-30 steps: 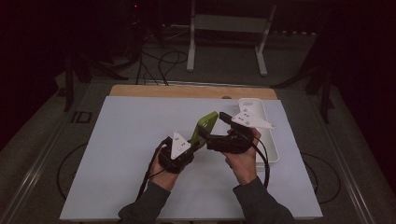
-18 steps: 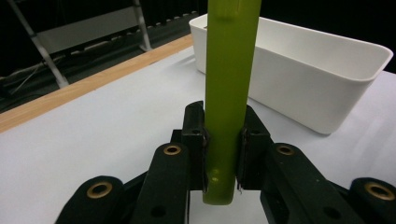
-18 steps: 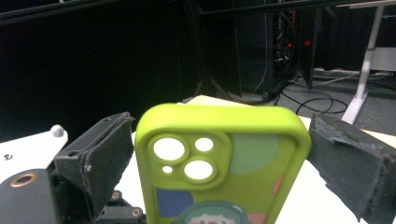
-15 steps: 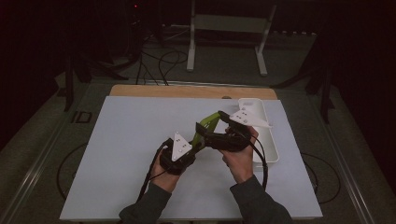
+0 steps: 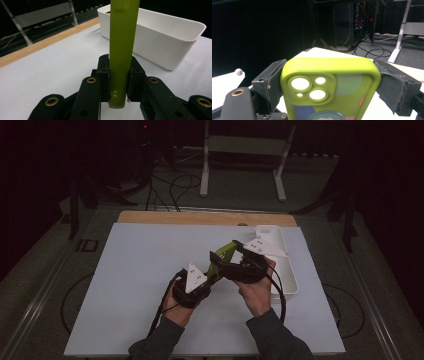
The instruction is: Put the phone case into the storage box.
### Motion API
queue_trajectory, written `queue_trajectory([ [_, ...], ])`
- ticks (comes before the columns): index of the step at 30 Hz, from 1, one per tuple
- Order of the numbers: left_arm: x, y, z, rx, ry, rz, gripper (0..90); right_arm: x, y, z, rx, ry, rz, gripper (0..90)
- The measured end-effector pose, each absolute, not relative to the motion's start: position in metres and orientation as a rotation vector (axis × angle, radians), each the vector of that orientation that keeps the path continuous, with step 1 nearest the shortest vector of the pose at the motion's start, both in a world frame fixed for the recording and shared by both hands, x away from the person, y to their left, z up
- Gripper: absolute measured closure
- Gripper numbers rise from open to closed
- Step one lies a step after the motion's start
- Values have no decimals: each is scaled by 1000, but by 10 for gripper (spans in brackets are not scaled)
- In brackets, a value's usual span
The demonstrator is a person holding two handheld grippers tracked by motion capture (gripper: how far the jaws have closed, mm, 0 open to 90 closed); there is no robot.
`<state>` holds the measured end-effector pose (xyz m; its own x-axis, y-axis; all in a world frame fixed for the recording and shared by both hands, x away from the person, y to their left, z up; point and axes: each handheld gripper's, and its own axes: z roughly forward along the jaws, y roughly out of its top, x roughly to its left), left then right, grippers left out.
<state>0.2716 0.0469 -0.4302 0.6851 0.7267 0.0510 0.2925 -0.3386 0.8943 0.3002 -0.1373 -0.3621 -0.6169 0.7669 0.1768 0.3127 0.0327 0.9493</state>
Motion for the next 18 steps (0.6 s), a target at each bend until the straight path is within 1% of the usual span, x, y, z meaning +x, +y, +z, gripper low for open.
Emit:
queue_trajectory([
  [2, 272, 47, -430, 1919, 795, 553, 723, 300, -137, -362, 1093, 1938, 1610, 154],
  [3, 272, 47, -430, 1915, 800, 551, 688, 300, -137, -362, 1091, 1939, 1607, 154],
  [4, 273, 48, -430, 1907, 808, 534, 642, 299, -137, -362, 1090, 1938, 1607, 154],
  [7, 274, 48, -430, 1905, 827, 544, 495, 299, -136, -362, 1089, 1938, 1608, 154],
  [11, 274, 53, -431, 1890, 846, 568, 359, 298, -137, -362, 1089, 1934, 1602, 154],
  [13, 274, 54, -431, 1887, 850, 573, 330, 298, -137, -361, 1090, 1933, 1601, 154],
  [18, 276, 59, -430, 1901, 856, 558, 316, 298, -137, -361, 1085, 1935, 1600, 154],
])
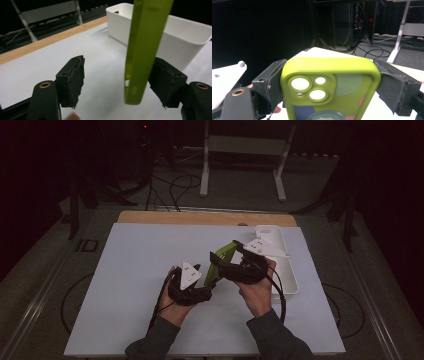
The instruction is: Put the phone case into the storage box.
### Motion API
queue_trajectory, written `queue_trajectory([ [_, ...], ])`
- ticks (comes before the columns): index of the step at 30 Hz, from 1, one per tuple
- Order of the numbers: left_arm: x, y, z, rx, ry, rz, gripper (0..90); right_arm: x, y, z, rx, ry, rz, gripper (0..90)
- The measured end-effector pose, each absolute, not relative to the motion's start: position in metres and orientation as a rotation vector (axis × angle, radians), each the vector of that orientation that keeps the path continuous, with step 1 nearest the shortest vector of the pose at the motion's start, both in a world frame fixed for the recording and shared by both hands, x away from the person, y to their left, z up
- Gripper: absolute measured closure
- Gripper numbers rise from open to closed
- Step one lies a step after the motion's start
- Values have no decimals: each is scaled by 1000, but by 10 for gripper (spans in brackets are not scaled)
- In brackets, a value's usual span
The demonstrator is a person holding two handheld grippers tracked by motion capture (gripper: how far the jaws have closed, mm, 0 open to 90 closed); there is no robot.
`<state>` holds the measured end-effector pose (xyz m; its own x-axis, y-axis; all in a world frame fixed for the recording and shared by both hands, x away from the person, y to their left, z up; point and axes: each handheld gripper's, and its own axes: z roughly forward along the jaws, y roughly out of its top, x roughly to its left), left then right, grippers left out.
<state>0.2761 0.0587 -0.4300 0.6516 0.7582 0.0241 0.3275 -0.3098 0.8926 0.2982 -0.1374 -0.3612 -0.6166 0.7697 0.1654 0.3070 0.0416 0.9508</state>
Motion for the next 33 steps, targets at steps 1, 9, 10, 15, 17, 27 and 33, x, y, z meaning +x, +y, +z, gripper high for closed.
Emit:
queue_trajectory([
  [1, 276, 61, -430, 1905, 860, 560, 316, 298, -137, -361, 1082, 1935, 1598, 154],
  [9, 277, 73, -429, 1898, 863, 542, 258, 298, -138, -359, 1084, 1931, 1600, 154],
  [10, 276, 74, -429, 1901, 856, 549, 258, 298, -138, -359, 1084, 1931, 1600, 154],
  [15, 272, 81, -429, 1906, 844, 585, 203, 298, -138, -358, 1081, 1933, 1593, 154],
  [17, 271, 84, -428, 1902, 848, 593, 184, 299, -138, -357, 1081, 1930, 1591, 154],
  [27, 270, 107, -425, 1888, 886, 615, 149, 301, -140, -354, 1081, 1926, 1573, 154],
  [33, 269, 117, -424, 1889, 901, 625, 99, 303, -141, -353, 1088, 1922, 1566, 154],
])
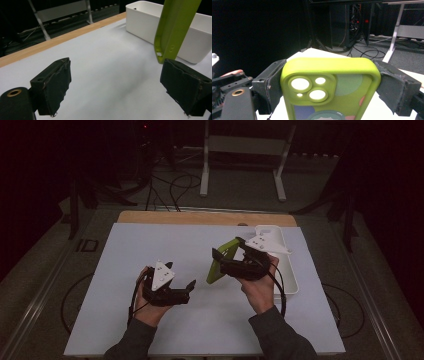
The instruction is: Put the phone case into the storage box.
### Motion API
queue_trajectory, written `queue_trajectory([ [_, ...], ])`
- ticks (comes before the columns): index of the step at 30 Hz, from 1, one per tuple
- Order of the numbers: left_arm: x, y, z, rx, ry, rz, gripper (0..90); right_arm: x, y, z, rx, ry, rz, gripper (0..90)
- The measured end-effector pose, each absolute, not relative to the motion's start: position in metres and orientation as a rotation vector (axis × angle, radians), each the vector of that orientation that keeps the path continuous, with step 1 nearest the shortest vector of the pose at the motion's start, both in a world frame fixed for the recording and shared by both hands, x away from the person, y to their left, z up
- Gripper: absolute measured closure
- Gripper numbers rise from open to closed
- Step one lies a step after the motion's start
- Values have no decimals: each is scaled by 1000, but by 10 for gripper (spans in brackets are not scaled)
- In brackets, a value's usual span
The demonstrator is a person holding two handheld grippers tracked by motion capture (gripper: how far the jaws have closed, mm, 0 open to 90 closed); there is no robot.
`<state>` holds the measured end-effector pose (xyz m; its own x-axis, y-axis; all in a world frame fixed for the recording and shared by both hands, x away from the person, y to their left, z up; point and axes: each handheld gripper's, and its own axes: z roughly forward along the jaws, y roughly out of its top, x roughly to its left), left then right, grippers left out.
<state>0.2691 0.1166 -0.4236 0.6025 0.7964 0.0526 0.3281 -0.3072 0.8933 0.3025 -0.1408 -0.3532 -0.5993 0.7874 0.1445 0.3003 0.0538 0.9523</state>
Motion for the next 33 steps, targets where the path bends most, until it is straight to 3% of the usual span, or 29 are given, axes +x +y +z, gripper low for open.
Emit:
queue_trajectory([
  [15, 268, 141, -428, 1890, 949, 625, 11, 306, -143, -347, 1095, 1907, 1537, 155],
  [33, 263, 175, -438, 1847, 996, 634, 0, 315, -149, -343, 1131, 1889, 1516, 156],
])
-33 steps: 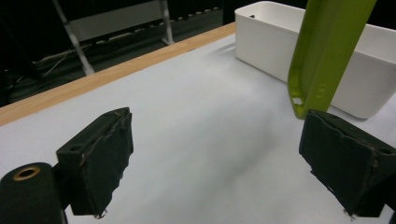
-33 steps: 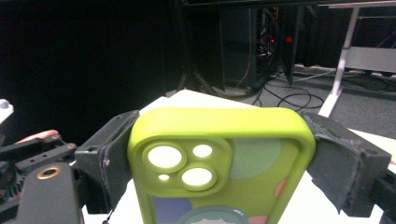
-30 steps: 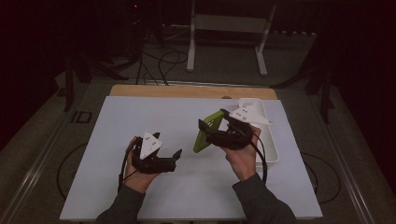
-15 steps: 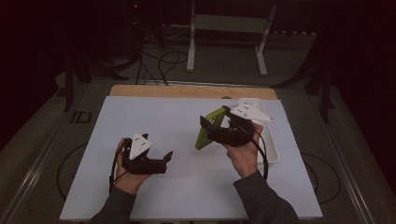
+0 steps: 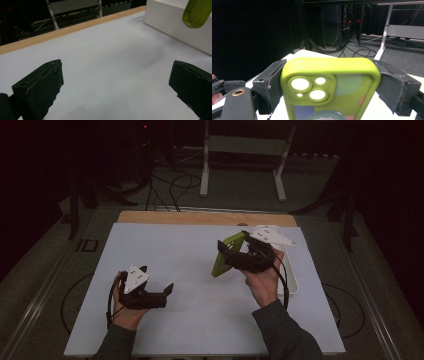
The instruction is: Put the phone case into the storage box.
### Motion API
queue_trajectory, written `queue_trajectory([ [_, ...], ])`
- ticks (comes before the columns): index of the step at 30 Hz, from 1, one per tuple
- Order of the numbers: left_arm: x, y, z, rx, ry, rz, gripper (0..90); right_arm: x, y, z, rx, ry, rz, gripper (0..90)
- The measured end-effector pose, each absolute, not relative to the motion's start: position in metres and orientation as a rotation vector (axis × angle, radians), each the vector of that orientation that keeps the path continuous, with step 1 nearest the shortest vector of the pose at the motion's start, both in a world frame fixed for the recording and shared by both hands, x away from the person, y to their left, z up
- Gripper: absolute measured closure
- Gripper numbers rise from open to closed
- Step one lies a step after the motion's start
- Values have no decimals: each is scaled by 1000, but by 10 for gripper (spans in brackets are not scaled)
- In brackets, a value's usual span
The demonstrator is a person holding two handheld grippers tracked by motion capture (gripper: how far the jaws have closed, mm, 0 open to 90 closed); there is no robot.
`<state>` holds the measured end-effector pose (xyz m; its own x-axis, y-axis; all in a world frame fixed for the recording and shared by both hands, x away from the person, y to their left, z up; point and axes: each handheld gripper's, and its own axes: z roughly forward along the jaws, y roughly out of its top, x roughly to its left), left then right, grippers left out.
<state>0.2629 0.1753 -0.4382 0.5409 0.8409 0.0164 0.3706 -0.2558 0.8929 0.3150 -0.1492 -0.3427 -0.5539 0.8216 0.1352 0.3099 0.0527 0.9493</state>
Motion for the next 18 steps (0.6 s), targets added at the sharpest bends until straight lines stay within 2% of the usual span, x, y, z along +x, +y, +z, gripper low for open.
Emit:
queue_trajectory([
  [18, 258, 196, -449, 1817, 992, 631, 0, 320, -154, -340, 1137, 1877, 1483, 156],
])
